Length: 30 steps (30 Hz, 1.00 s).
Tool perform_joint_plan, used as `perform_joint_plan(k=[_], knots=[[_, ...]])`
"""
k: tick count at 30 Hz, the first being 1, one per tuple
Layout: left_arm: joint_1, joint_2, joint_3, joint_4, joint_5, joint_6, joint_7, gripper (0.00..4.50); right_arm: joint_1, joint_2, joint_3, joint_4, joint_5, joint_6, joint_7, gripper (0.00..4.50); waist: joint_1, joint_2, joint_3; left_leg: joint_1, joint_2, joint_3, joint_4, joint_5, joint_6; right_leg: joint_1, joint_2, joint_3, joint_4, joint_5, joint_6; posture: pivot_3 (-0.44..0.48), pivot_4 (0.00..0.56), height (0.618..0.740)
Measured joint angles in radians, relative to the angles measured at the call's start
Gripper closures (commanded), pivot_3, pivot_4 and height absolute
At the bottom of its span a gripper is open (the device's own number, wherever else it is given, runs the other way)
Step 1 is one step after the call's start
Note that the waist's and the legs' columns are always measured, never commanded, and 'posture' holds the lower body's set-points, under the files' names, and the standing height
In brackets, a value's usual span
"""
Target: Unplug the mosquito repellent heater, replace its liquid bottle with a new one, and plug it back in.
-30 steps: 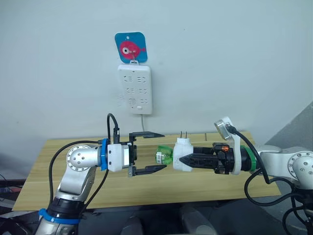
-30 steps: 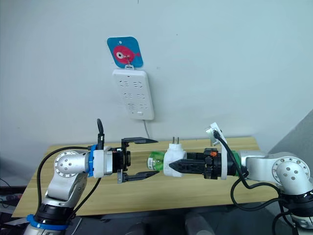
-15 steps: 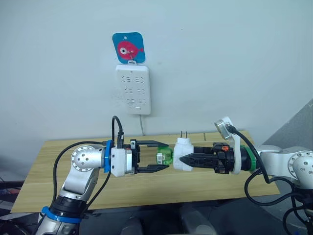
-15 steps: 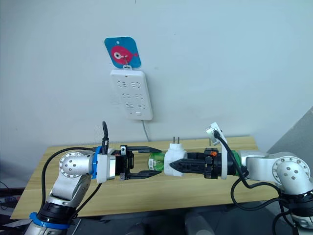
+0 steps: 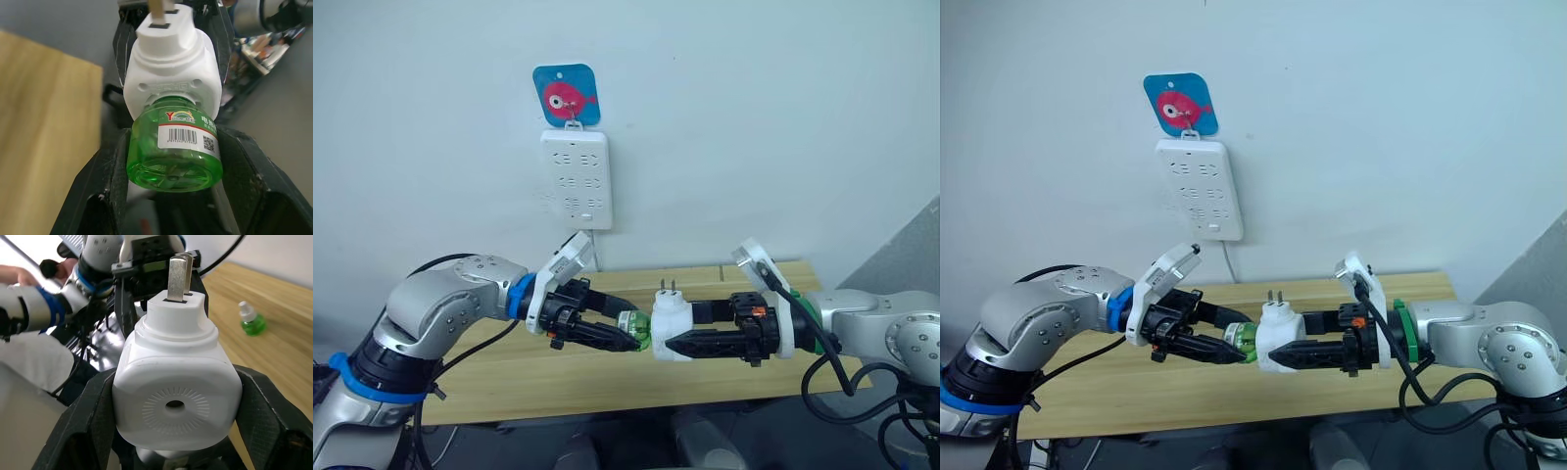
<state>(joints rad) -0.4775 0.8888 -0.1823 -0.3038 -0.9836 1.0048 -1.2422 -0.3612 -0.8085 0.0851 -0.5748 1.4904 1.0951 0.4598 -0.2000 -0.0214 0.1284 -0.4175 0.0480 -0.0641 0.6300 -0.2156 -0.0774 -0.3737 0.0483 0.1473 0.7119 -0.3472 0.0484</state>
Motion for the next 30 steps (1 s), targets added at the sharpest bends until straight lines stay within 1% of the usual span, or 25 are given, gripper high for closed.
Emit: perform_joint_plan(k=[12,17,20,22,23,26,27,28,30], knots=[[0.0,-0.003,0.0,0.007,-0.001,0.029,-0.055,2.22,0.0,0.001,0.001,-0.015,-0.017,0.001,0.038,1.51,0.003,0.0,0.0,0.0,0.0,0.0,0.0,0.0,0.0,0.0,0.0,0.0,0.0,0.0,0.0,-0.193,0.088,0.74],[0.001,-0.006,0.001,0.012,0.005,0.023,-0.048,2.22,0.0,0.001,0.001,-0.014,-0.018,0.001,0.039,1.51,0.003,0.0,0.0,0.0,0.0,0.0,0.0,0.0,0.0,0.0,0.0,0.001,0.0,0.0,0.0,-0.191,0.089,0.74],[0.007,-0.027,0.011,0.012,0.006,0.018,-0.027,2.22,0.0,-0.002,-0.004,-0.005,-0.02,0.001,0.035,1.51,0.003,0.0,0.0,0.0,0.0,0.001,0.0,0.0,0.0,0.0,0.0,0.001,0.0,0.0,0.0,-0.191,0.09,0.74],[0.007,-0.042,0.02,0.017,0.001,0.025,-0.008,1.51,0.0,-0.005,-0.013,-0.001,-0.02,0.001,0.032,1.51,0.004,0.0,0.0,0.0,0.0,0.001,0.0,0.0,0.0,0.0,0.0,0.001,0.0,0.0,0.0,-0.191,0.09,0.74],[0.008,-0.044,0.024,0.018,0.003,0.026,0.0,1.3,0.0,-0.005,-0.013,0.0,-0.02,0.002,0.032,1.51,0.004,0.0,0.0,0.0,0.0,0.001,0.0,0.0,0.0,0.0,0.0,0.001,0.0,0.0,0.0,-0.191,0.09,0.74],[0.008,-0.045,0.045,0.021,0.025,0.01,0.017,0.34,0.0,-0.008,-0.013,0.0,-0.016,0.01,0.031,1.51,0.004,0.0,0.0,0.0,0.0,0.001,0.0,0.0,0.0,0.0,0.0,0.001,0.0,0.0,0.0,-0.19,0.09,0.74],[0.009,-0.046,0.045,0.021,0.035,0.002,0.018,0.12,0.0,-0.008,-0.013,0.0,-0.015,0.012,0.03,1.51,0.004,0.0,0.0,0.0,0.0,0.001,0.0,0.0,0.0,0.0,0.0,0.001,0.0,0.0,0.0,-0.191,0.091,0.74],[0.011,-0.046,0.045,0.02,0.047,-0.011,0.018,0.0,0.0,-0.008,-0.013,0.0,-0.014,0.013,0.026,1.51,0.004,-0.001,0.0,0.0,0.0,0.001,0.0,0.0,0.0,0.0,0.0,0.001,0.0,0.0,0.0,-0.19,0.09,0.74],[0.017,-0.045,0.045,0.018,0.07,-0.037,0.009,0.0,0.0,-0.007,-0.013,0.0,-0.011,0.018,0.015,1.51,0.004,-0.001,0.0,0.0,0.0,0.001,0.0,0.0,0.0,0.0,0.0,0.001,0.0,0.0,0.0,-0.19,0.09,0.74]])
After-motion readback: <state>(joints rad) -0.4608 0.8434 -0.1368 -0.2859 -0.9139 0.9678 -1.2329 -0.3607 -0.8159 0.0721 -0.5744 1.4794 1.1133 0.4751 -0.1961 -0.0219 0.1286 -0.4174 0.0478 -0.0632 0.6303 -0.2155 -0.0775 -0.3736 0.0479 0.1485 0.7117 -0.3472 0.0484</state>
